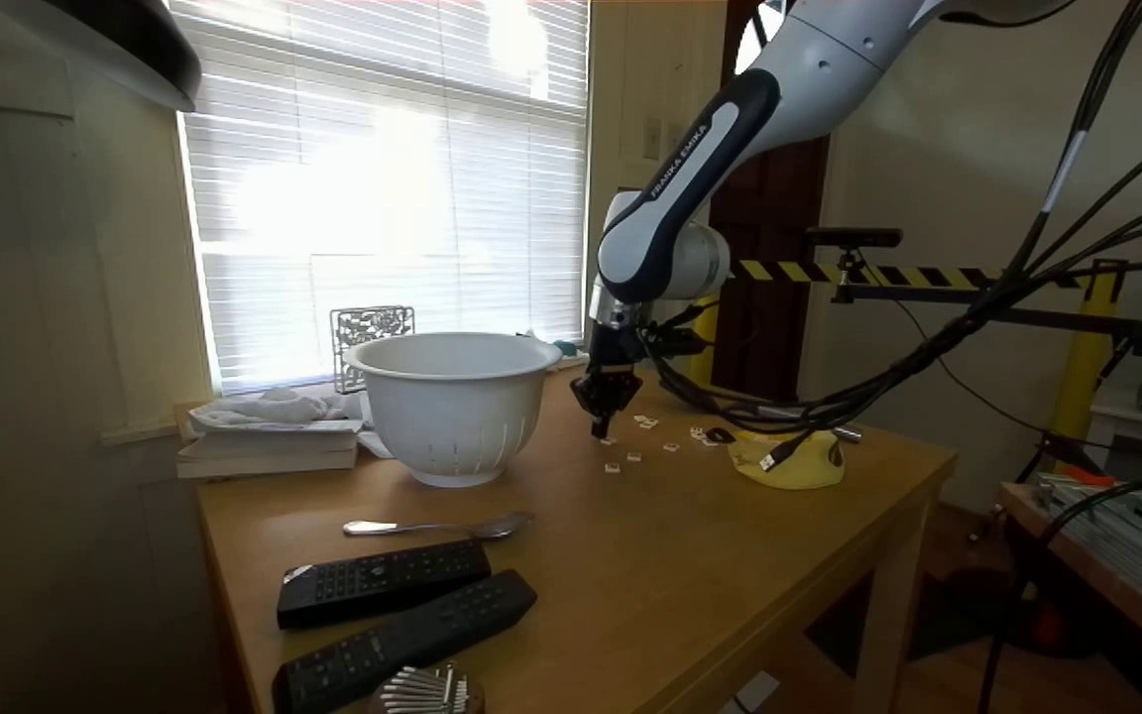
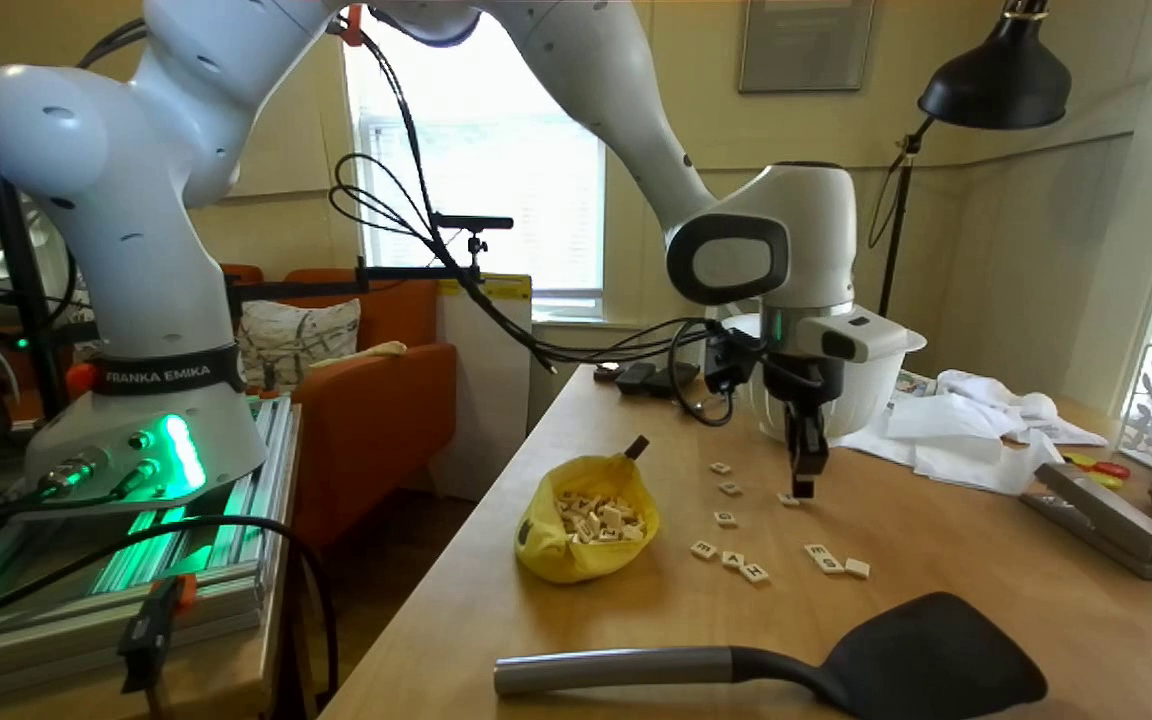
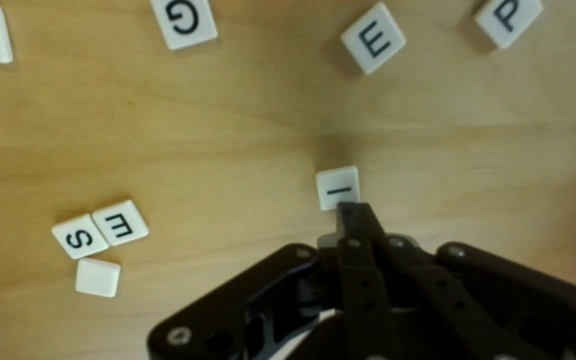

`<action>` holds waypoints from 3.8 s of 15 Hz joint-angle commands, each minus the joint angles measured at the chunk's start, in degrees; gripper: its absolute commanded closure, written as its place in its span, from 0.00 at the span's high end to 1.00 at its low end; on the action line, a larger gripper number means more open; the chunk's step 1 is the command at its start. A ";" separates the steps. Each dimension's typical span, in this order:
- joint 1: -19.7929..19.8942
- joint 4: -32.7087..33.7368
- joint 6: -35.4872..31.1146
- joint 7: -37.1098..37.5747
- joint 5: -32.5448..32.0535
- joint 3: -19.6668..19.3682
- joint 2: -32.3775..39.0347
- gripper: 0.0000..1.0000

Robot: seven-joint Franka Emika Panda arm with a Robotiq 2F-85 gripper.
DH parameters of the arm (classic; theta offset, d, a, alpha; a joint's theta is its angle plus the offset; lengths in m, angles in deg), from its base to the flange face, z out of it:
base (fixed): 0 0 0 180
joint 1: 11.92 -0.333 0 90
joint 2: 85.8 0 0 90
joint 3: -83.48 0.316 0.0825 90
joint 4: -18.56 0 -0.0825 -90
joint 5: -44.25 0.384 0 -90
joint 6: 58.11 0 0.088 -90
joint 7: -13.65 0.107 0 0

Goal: Move the small objects on the table

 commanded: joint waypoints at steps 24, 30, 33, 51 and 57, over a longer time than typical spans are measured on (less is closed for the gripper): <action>-0.97 -13.32 -2.87 -5.10 -0.01 3.63 -9.80 0.00; -0.31 -6.72 -0.34 -0.20 -0.37 -0.61 -7.31 0.00; 0.69 -2.82 1.62 2.59 -0.60 -3.46 -5.51 0.00; 2.61 8.00 11.38 11.40 -1.23 -8.42 3.28 0.00; 2.52 8.53 12.90 11.65 -1.63 -8.96 3.88 0.00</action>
